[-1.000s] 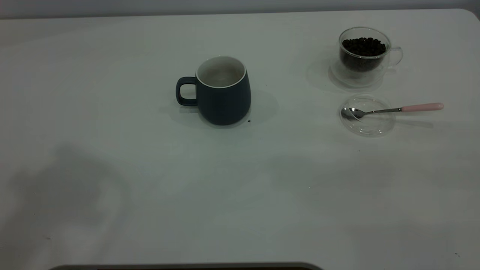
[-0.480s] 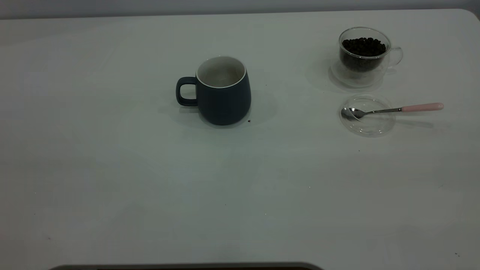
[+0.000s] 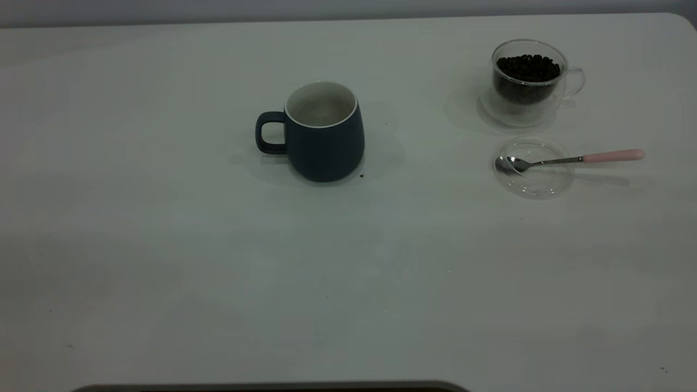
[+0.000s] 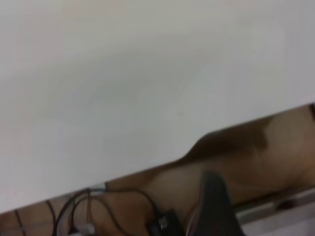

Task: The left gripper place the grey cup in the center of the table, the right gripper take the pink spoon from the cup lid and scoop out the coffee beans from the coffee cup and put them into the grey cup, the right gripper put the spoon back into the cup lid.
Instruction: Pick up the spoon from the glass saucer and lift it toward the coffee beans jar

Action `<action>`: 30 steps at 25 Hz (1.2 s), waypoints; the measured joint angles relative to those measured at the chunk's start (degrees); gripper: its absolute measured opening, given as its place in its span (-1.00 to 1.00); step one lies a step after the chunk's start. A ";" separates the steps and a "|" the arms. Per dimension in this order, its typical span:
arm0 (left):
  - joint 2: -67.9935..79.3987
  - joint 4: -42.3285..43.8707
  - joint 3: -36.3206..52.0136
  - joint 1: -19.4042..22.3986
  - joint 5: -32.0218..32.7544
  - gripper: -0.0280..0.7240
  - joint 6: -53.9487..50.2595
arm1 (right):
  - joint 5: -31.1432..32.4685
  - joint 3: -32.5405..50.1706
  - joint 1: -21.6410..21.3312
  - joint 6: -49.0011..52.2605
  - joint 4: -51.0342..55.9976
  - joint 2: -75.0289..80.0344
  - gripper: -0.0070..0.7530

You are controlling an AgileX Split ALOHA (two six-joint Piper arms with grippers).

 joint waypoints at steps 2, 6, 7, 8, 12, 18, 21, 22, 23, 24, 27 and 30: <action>-1.93 0.00 0.00 0.00 0.00 0.58 0.00 | 0.00 0.00 0.00 0.00 0.00 0.00 0.43; -4.81 0.00 0.00 2.02 0.06 0.58 0.00 | 0.00 0.00 0.00 0.00 0.00 0.00 0.43; -5.31 0.00 0.00 3.55 0.06 0.58 0.00 | 0.00 0.00 0.00 0.00 0.00 0.00 0.43; -5.91 0.00 0.00 5.49 0.06 0.58 0.00 | 0.00 0.00 0.00 0.00 0.00 0.00 0.43; -8.85 0.05 0.00 13.58 0.11 0.58 0.00 | 0.00 0.00 0.00 0.00 0.00 0.00 0.43; -14.93 0.05 0.00 18.65 0.65 0.58 0.00 | 0.00 0.00 0.00 0.00 0.00 0.00 0.43; -15.05 0.05 0.00 18.86 0.75 0.58 0.00 | 0.00 0.00 0.00 0.00 0.00 0.00 0.43; -15.05 0.05 0.00 18.86 0.75 0.58 0.00 | 0.00 0.00 0.00 0.00 0.00 0.00 0.43; -15.05 0.05 0.00 18.86 0.75 0.58 0.00 | 0.00 0.00 0.00 0.00 0.00 0.00 0.43; -15.05 0.05 0.00 18.86 0.75 0.58 0.00 | 0.00 0.00 0.00 0.00 0.00 0.00 0.43; -15.05 0.05 0.00 18.86 0.75 0.58 0.00 | 0.00 0.00 0.00 0.00 0.00 0.00 0.43; -15.05 0.05 0.00 18.86 0.79 0.58 0.00 | 0.00 0.00 0.00 0.00 0.00 0.00 0.43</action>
